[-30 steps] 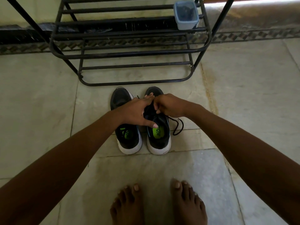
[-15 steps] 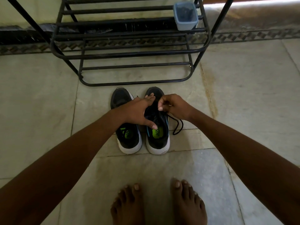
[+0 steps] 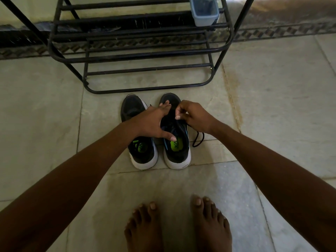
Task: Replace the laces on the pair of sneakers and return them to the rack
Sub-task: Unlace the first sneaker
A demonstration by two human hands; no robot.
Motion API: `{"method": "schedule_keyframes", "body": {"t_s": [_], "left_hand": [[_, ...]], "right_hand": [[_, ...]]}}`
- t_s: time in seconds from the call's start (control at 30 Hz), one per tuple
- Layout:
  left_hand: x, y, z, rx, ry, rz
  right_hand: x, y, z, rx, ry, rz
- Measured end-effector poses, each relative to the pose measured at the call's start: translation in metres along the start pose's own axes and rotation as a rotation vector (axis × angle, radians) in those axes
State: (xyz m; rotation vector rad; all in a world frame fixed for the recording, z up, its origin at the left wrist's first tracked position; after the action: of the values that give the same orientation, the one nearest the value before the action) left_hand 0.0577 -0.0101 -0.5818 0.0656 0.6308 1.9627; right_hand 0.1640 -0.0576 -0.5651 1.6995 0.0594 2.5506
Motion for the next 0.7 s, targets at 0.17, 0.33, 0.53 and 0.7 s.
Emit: {"method": "schedule_keyframes", "body": {"t_s": [0.17, 0.33, 0.53, 0.7], "left_hand": [[-0.004, -0.001, 0.001, 0.022, -0.029, 0.008], [-0.008, 0.002, 0.002, 0.028, -0.043, 0.005], [-0.007, 0.002, 0.000, 0.040, -0.036, 0.006], [-0.009, 0.001, 0.000, 0.045, -0.049, 0.001]], "right_hand": [[-0.013, 0.013, 0.009, -0.229, -0.128, -0.044], [-0.026, 0.022, 0.007, -0.341, -0.359, -0.100], [-0.049, 0.029, -0.003, -0.387, -0.948, -0.399], [-0.026, 0.020, 0.013, -0.267, -0.633, -0.304]]}}
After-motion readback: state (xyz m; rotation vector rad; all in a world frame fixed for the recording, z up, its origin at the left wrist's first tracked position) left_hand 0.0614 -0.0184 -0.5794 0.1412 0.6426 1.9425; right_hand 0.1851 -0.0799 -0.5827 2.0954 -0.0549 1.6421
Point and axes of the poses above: each hand's wrist, its own y-axis away from the middle knuckle, its own z-axis out of the back of the hand, x = y × z, the point moved 10 cm from there along -y, towards the middle knuckle, and after that the axes turned 15 degrees about -y, right-handed, at the moved point
